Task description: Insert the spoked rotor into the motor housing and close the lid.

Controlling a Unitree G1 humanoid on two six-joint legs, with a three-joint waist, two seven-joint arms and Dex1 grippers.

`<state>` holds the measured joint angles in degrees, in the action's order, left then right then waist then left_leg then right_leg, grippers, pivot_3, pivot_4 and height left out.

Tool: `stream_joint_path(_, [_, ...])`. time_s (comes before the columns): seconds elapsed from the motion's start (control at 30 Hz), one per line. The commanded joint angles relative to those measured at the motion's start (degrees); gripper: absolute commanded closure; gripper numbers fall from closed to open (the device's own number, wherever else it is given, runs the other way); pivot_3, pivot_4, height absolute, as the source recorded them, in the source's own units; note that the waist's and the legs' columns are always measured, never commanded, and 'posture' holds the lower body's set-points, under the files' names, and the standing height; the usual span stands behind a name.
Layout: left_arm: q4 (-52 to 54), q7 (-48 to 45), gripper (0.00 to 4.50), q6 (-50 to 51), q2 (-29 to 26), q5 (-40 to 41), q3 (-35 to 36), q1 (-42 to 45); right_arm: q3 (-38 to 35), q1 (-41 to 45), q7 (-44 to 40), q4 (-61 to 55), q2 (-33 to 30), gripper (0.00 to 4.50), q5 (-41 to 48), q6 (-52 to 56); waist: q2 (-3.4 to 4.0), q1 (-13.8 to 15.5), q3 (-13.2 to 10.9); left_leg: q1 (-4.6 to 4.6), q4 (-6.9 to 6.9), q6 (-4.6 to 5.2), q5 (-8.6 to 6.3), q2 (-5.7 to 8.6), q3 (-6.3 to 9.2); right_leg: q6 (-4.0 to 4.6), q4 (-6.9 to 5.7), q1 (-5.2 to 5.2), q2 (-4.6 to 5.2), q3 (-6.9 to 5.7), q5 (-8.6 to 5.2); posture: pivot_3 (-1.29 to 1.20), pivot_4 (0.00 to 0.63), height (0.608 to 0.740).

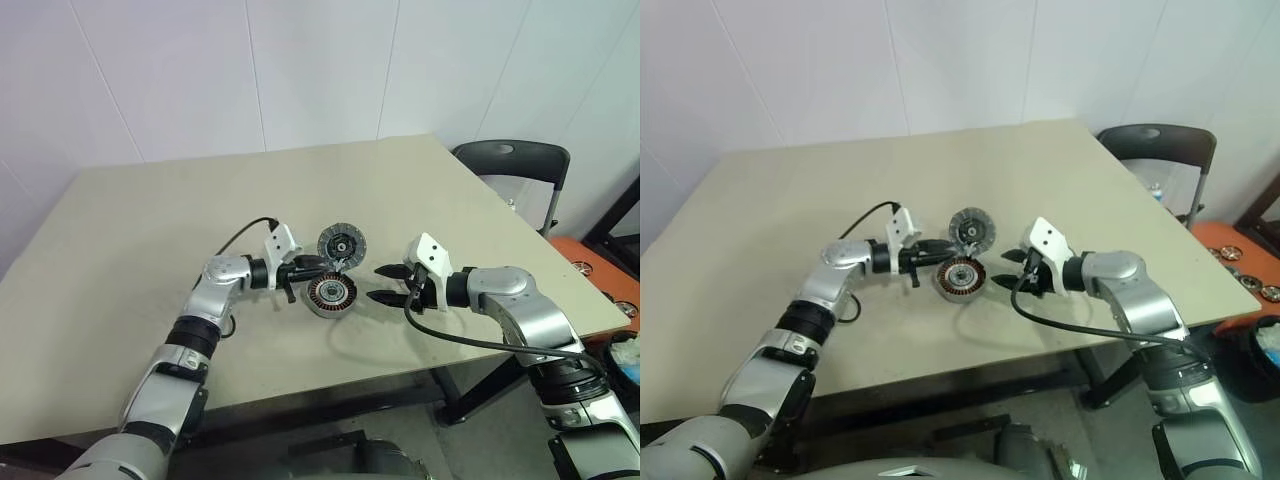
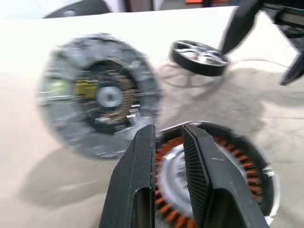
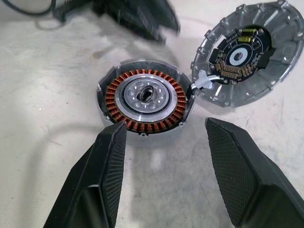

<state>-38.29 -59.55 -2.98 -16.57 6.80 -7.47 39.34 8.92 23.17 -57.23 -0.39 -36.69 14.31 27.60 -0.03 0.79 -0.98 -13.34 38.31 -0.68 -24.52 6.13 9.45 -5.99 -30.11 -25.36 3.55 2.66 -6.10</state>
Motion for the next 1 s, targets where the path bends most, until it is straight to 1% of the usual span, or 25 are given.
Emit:
stream_joint_path(0.03, [0.3, 0.5, 3.55, -0.7, -0.6, 0.3, 1.2, 2.2, 0.0, 2.1, -0.3, -0.1, 0.6, 1.71, -0.1, -1.3, 0.00, 0.0, 0.0, -0.01, 0.00, 0.00, 0.00, 0.00, 0.00, 0.00, 0.01, 0.00, 0.00, 0.00, 0.00, 0.00, 0.000, 0.740])
stream_joint_path(0.13, [0.5, 0.7, 3.55, -1.3, -0.2, -0.4, 0.3, 1.3, 0.0, 2.2, -0.4, 0.2, 0.7, 1.71, -0.3, -1.5, 0.00, 0.0, 0.0, -0.02, 0.00, 0.00, 0.00, 0.01, 0.01, 0.00, 0.02, -0.01, 0.00, 0.00, 0.00, 0.00, 0.000, 0.740])
stream_joint_path(0.4, [1.0, 1.3, 3.55, -2.7, 4.0, -2.1, -3.1, -2.3, 0.1, 1.6, -0.4, 0.4, 0.6, 1.71, -0.8, -1.9, 0.00, 0.0, 0.0, -0.05, -0.01, 0.01, -0.01, 0.02, -0.01, 0.00, 0.03, -0.04, 0.01, 0.00, 0.00, 0.00, 0.000, 0.740])
stream_joint_path(0.5, [0.4, 1.4, 4.06, -2.7, 4.5, -3.1, -4.1, -2.8, 0.0, 1.5, -0.4, 0.3, 0.5, 1.71, -0.8, -1.9, 0.00, -0.1, 0.0, -0.02, -0.01, 0.01, 0.00, 0.01, -0.04, 0.00, 0.01, -0.03, 0.01, 0.00, 0.00, 0.00, 0.000, 0.740])
stream_joint_path(0.53, [0.1, 1.4, 4.35, -2.9, 4.4, -3.7, -4.6, -3.0, 0.0, 1.4, -0.4, 0.3, 0.5, 1.71, -0.8, -1.9, 0.00, 0.0, 0.0, -0.02, -0.01, 0.01, 0.00, 0.01, -0.04, 0.00, 0.01, -0.03, 0.00, 0.01, 0.00, 0.00, 0.000, 0.740])
stream_joint_path(0.57, [-0.1, 1.5, 4.45, -3.1, 4.4, -4.1, -4.9, -3.0, 0.0, 1.4, -0.4, 0.2, 0.5, 1.71, -0.9, -1.9, 0.00, 0.0, 0.0, -0.01, -0.01, 0.01, 0.00, 0.01, -0.04, 0.00, 0.00, -0.03, 0.01, 0.01, 0.00, 0.00, 0.000, 0.740])
stream_joint_path(0.87, [-2.2, 2.6, 4.45, -3.4, 3.4, -7.6, -6.5, -2.6, -0.4, 1.4, 0.2, -0.5, 0.8, 1.71, -1.1, -2.1, 0.00, 0.0, 0.0, -0.02, -0.01, 0.01, 0.00, 0.01, -0.04, 0.00, 0.02, -0.02, 0.01, 0.01, 0.00, 0.00, 0.000, 0.740])
stream_joint_path(1.0, [-1.4, 2.6, 4.45, -3.6, 3.7, -7.5, -6.5, -3.1, -0.6, 1.5, 0.3, -1.1, 1.0, 1.71, -1.1, -2.1, 0.00, 0.0, 0.0, 0.00, -0.01, 0.01, 0.00, 0.01, -0.04, 0.00, 0.00, -0.01, 0.01, 0.01, 0.00, 0.00, 0.000, 0.740])
